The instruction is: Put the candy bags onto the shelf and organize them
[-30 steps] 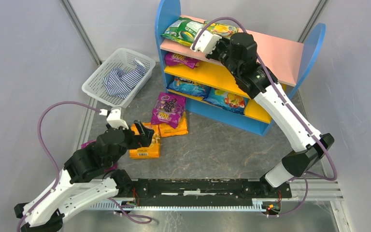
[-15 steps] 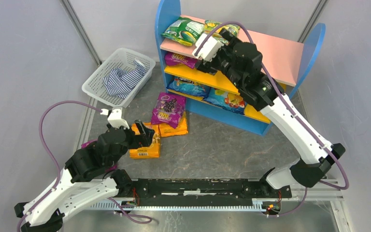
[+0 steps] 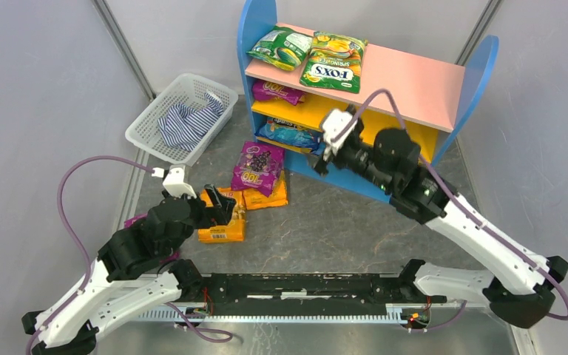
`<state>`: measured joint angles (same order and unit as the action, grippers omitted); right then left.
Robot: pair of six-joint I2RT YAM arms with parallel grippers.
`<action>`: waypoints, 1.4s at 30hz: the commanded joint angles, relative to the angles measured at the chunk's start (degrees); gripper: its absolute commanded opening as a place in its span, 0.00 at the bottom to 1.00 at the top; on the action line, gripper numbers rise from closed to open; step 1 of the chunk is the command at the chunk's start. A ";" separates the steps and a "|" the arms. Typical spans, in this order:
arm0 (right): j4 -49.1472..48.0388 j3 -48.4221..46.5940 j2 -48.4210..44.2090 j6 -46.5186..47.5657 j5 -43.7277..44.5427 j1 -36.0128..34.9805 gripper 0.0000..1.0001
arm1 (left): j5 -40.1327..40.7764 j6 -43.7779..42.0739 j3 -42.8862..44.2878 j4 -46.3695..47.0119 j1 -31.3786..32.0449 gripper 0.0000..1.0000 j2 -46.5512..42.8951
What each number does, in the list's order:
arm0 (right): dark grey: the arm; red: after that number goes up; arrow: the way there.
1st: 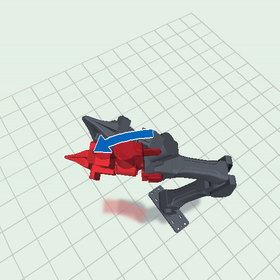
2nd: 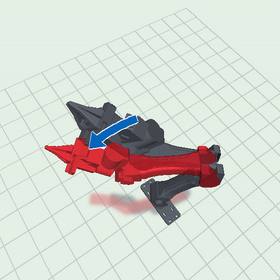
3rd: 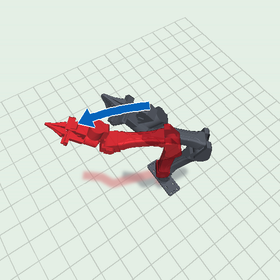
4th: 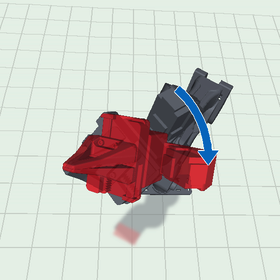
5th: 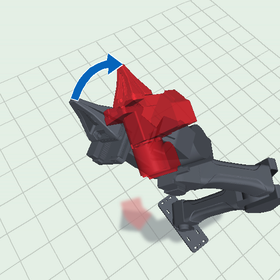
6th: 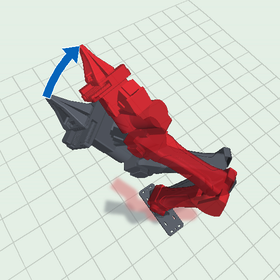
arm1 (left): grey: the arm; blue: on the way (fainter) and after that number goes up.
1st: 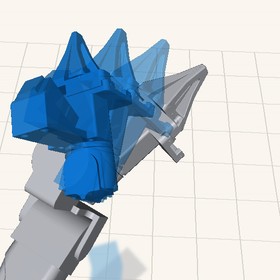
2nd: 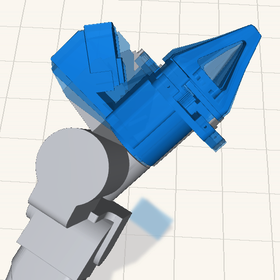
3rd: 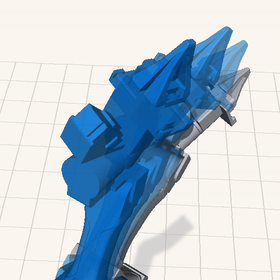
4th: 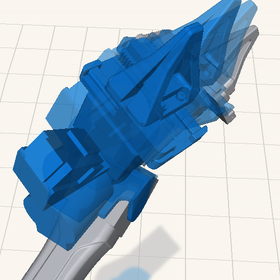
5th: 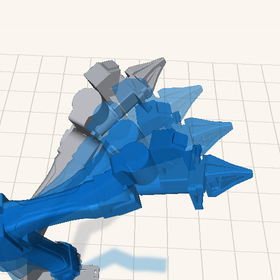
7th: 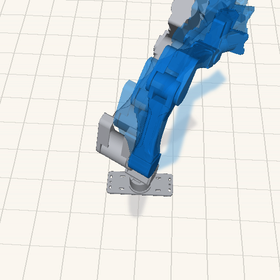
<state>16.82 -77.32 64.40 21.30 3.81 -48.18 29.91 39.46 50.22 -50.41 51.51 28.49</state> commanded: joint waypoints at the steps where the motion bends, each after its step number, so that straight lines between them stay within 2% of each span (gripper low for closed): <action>1: -8.71 16.12 -4.80 -8.75 -8.31 -4.20 0.98 | 1.47 -1.49 -0.38 2.25 0.17 1.00 0.55; 4: -14.87 27.34 -6.08 -14.34 -10.82 -7.11 0.98 | 1.55 -1.27 -0.56 2.25 0.17 1.00 0.96; 8: -17.88 35.36 -4.14 -19.31 -9.94 -10.06 0.98 | 1.73 -1.14 -0.58 2.26 0.17 1.00 2.84; 15: -18.15 41.55 -4.91 -18.59 -5.92 -10.67 0.98 | 1.79 -2.74 1.28 2.55 0.17 1.00 12.89; 21: -20.91 47.12 -9.99 -17.27 -3.51 -10.70 0.98 | 3.58 -2.69 -1.13 13.51 -0.74 1.00 20.81; 24: -18.56 47.97 -11.38 -15.78 -0.35 -10.66 0.98 | -1.61 -3.86 -0.97 18.73 -6.59 1.00 23.74; 27: -17.39 49.34 -13.90 -17.31 7.00 -10.68 0.98 | -14.82 -4.29 -2.14 24.00 -18.94 1.00 26.42; 29: -18.38 51.09 -15.62 -17.05 8.15 -10.69 0.98 | -22.37 -3.26 -3.41 26.81 -27.54 1.00 28.67; 30: -18.99 51.67 -16.26 -16.72 8.01 -10.69 0.98 | -25.31 -3.00 -3.86 28.08 -29.64 1.00 29.89; 33: -18.26 51.69 -16.95 -17.48 7.97 -10.73 0.98 | -29.44 -2.82 -4.95 32.35 -32.13 1.00 34.25; 37: -18.73 52.49 -17.43 -18.43 0.75 -10.67 0.98 | -32.31 -2.60 -5.79 36.88 -32.73 1.00 40.09; 42: -20.13 53.24 -17.78 -19.17 -8.33 -10.70 0.98 | -32.08 -1.86 -6.95 39.47 -32.78 0.95 42.71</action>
<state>-0.36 -24.73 47.55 3.46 3.66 -58.76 0.56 37.89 43.68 -17.04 19.03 70.37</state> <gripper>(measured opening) 0.979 0.976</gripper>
